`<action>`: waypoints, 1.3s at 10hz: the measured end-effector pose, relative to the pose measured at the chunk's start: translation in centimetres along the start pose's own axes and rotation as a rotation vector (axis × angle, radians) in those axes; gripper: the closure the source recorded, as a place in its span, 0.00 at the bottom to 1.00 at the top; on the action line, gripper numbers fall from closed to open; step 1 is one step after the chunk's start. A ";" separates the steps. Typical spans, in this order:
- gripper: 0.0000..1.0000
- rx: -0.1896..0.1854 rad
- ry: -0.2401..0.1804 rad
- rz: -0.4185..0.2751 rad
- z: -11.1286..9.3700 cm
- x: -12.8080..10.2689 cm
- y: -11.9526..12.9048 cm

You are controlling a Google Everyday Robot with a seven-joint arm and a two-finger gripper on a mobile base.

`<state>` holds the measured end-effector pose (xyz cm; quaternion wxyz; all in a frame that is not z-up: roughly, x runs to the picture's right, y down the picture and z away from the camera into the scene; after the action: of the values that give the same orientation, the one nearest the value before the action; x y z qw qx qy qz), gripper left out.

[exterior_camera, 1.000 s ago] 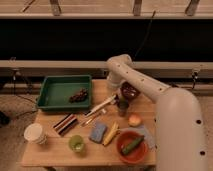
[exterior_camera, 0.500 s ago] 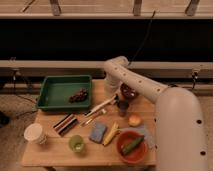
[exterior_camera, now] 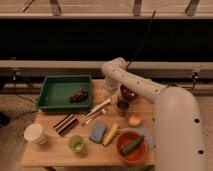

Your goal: Wipe purple bowl with brush

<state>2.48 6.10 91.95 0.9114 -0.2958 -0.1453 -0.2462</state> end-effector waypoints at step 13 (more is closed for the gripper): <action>0.20 -0.039 -0.115 0.017 2.7 0.3 -0.4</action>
<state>2.20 7.33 94.43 0.8977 -0.3285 -0.1902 -0.2237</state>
